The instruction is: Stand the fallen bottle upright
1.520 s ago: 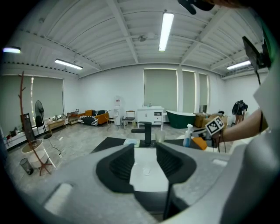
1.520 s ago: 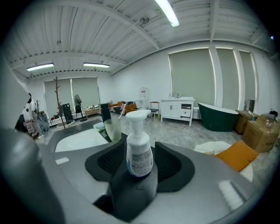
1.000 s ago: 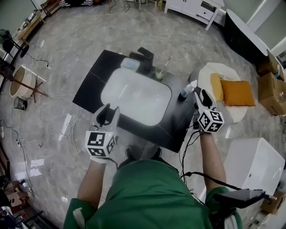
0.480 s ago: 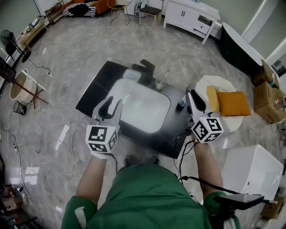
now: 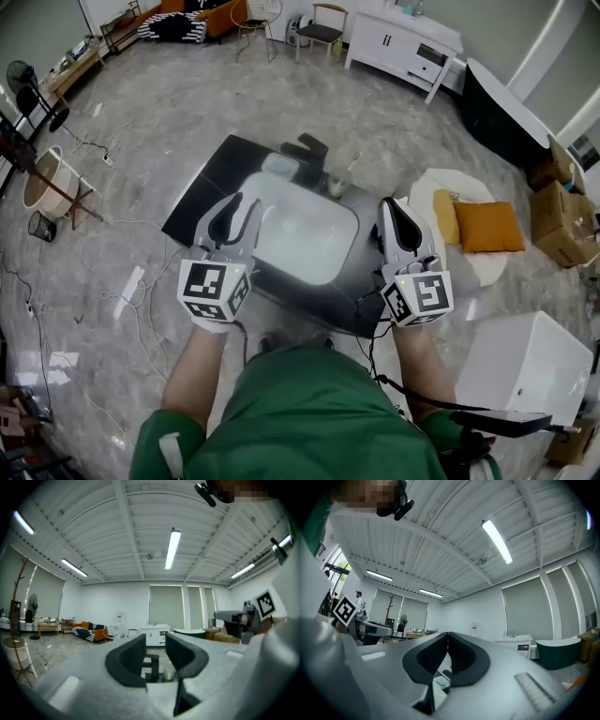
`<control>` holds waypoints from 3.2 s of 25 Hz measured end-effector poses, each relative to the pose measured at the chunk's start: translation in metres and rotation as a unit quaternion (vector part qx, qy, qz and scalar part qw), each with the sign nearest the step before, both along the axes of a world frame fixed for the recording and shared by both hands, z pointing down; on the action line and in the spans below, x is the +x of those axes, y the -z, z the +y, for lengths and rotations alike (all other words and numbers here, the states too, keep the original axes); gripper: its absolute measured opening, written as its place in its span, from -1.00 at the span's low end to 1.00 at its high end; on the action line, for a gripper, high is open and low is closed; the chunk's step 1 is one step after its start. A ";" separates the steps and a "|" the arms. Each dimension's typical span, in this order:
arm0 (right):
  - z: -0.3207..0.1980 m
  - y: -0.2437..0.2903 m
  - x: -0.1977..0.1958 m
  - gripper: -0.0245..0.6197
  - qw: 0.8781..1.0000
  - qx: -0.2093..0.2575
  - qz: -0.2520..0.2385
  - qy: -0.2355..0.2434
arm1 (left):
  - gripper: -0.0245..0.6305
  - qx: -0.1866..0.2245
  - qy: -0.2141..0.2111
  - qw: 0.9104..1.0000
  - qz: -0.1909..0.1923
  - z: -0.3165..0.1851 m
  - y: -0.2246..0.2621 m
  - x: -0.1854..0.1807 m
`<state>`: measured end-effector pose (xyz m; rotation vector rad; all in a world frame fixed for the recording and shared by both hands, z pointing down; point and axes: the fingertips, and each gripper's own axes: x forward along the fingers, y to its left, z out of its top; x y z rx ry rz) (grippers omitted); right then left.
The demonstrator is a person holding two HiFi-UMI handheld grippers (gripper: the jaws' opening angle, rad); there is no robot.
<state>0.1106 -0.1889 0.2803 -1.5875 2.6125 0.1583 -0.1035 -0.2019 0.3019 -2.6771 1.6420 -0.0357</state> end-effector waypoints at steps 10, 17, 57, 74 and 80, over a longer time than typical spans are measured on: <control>0.006 -0.015 -0.001 -0.91 1.000 -0.011 0.003 -0.001 | -0.56 -0.007 -0.007 1.000 0.015 -0.001 -0.007 0.005; 0.006 -0.017 0.005 -0.91 1.000 -0.013 0.006 -0.005 | -0.56 -0.018 -0.011 1.000 0.017 -0.005 -0.017 0.007; 0.007 -0.021 0.018 -0.91 1.000 -0.018 0.002 -0.004 | -0.56 -0.027 -0.001 1.000 0.011 -0.001 -0.022 0.012; 0.004 -0.023 0.033 -0.91 1.000 -0.019 -0.001 0.013 | -0.57 -0.031 0.015 0.999 0.006 0.000 -0.027 0.027; 0.004 -0.023 0.044 -0.91 1.000 -0.018 -0.002 0.019 | -0.57 -0.032 0.019 0.999 0.006 0.002 -0.029 0.039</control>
